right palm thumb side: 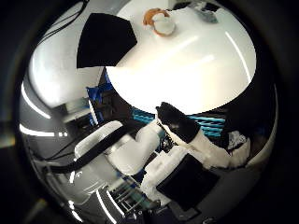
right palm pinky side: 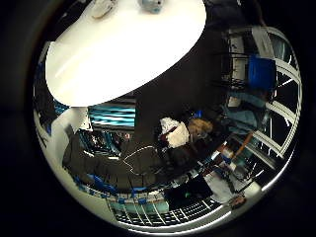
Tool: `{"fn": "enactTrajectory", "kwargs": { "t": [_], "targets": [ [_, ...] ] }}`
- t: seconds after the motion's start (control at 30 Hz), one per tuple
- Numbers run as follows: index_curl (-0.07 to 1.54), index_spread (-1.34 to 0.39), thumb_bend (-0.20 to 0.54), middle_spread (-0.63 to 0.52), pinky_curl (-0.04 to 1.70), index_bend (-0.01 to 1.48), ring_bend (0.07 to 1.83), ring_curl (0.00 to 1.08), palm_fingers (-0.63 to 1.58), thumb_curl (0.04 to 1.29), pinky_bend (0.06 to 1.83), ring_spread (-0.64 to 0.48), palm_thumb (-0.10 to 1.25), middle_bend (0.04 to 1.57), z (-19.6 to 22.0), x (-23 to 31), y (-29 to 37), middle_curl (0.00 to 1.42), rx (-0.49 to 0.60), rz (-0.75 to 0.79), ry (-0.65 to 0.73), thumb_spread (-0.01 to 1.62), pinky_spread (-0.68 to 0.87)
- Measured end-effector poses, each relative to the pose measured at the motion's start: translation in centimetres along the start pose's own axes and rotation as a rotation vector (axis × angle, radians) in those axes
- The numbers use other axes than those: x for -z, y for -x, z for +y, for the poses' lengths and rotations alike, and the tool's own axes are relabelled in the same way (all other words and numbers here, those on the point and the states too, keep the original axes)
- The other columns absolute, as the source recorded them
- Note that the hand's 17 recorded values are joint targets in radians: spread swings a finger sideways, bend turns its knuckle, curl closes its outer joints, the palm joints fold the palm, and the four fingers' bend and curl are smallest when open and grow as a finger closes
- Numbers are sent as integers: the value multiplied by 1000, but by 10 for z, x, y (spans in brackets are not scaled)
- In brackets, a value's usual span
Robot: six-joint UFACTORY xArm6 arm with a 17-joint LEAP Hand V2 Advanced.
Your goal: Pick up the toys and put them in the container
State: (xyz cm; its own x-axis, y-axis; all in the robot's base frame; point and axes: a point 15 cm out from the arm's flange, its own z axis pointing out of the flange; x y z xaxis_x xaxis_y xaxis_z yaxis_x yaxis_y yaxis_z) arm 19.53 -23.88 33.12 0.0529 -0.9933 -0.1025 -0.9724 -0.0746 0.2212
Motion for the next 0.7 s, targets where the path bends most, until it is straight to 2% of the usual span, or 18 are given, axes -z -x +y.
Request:
{"fn": "enactTrajectory", "kwargs": {
  "t": [0.4,0.7],
  "targets": [
    [327,-414,-15,-82,265,168,216,224,367,281,202,168,590,195,-6,-4,0,351,-10,-15,-3,1236,425],
    [294,-386,-17,-55,290,156,256,235,315,279,257,181,571,192,-59,29,2,347,-49,6,-101,1237,423]
  ]
}}
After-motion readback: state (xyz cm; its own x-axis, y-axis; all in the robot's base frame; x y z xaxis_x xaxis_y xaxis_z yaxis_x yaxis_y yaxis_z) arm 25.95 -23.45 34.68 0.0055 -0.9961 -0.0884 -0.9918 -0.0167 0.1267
